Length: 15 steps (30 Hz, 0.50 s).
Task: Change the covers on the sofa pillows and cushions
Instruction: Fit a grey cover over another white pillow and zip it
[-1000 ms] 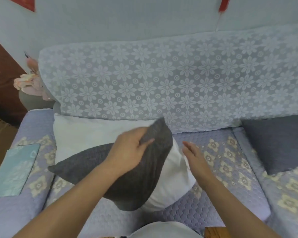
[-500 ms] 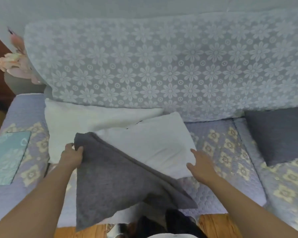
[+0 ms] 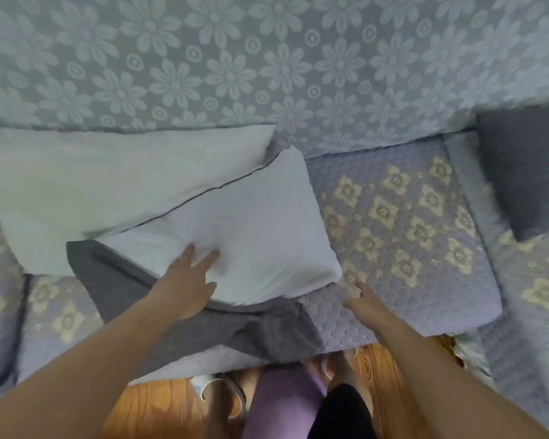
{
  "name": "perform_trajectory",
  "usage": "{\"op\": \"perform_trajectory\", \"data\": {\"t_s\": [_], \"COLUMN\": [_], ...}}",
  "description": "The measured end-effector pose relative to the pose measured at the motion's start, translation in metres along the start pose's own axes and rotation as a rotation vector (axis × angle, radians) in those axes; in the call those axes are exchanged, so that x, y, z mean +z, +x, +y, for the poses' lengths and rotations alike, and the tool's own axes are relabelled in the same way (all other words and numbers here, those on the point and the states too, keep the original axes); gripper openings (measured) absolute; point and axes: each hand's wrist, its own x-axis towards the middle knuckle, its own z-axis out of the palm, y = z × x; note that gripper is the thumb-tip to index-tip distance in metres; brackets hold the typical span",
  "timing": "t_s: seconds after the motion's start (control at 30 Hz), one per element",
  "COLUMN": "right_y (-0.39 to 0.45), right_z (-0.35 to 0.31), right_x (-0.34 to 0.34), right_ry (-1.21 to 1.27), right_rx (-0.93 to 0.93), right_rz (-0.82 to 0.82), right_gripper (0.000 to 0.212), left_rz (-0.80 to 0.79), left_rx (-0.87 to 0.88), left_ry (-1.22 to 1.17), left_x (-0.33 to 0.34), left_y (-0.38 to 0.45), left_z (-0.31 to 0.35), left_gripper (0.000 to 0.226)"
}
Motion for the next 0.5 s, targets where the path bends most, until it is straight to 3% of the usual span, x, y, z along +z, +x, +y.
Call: {"op": "perform_trajectory", "data": {"t_s": [0.07,0.17,0.23,0.27,0.33,0.43,0.5], "right_y": [0.033,0.073,0.081,0.077,0.054,-0.003,-0.04], "right_z": [-0.003,-0.012,-0.025,-0.032,-0.051,-0.089,-0.108], "right_x": [0.003,0.023,0.039,0.045,0.052,0.061,0.076], "right_ry": [0.139,0.403,0.603,0.648,0.611,0.374,0.246], "right_rx": [-0.003,-0.04,-0.073,-0.128,-0.279,-0.577,-0.74], "right_rz": [-0.03,-0.117,-0.169,-0.17,-0.13,-0.106,-0.127], "right_gripper": [0.079,0.069,0.067,0.06,0.036,0.026,0.03], "left_rz": [0.032,0.048,0.168,0.282,0.466,0.396,0.249], "left_rx": [-0.034,-0.133,-0.154,-0.075,0.267,0.747,0.809], "left_ry": [0.017,0.174,0.3,0.296,0.194,0.158,0.351], "left_x": [0.002,0.003,-0.002,-0.007,-0.022,-0.064,-0.09], "left_y": [0.009,0.019,0.021,0.021,0.02,0.01,0.009], "left_z": [-0.004,0.003,0.023,0.037,0.07,0.13,0.154], "left_gripper": [0.069,0.069,0.06,0.054,0.051,0.064,0.063]}}
